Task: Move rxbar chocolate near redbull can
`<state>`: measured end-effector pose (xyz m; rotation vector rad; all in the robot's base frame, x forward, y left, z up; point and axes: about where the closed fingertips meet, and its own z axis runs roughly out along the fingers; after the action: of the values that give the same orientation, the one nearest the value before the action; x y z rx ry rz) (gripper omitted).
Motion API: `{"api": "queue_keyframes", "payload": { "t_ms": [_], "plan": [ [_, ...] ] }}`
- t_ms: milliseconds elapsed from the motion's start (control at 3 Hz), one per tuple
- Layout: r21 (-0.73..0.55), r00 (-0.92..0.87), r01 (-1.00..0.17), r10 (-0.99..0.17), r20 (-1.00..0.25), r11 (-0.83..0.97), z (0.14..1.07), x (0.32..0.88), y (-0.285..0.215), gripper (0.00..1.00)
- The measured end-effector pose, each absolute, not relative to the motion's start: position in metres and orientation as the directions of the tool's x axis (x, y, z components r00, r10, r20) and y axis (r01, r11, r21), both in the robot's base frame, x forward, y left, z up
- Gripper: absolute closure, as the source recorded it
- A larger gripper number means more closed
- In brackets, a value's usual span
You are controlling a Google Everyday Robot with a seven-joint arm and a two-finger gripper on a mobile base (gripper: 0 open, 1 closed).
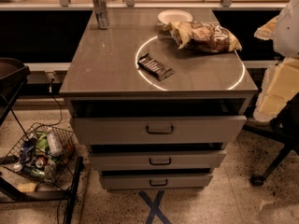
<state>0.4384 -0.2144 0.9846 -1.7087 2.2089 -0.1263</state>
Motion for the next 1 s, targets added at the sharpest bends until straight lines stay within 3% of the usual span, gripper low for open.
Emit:
{"api": "queue_keyframes", "payload": {
  "t_ms": [333, 667, 1000],
  "plan": [
    [-0.277, -0.216, -0.922, -0.953, -0.214, 0.271, 0.985, 0.438, -0.214, 0.0],
    [-0.278, -0.219, -0.909, -0.925, -0.312, 0.309, 0.981, 0.456, -0.201, 0.0],
    [-0.223, -0.251, -0.877, -0.802, -0.541, 0.425, 0.97, 0.502, -0.174, 0.0]
  ]
}}
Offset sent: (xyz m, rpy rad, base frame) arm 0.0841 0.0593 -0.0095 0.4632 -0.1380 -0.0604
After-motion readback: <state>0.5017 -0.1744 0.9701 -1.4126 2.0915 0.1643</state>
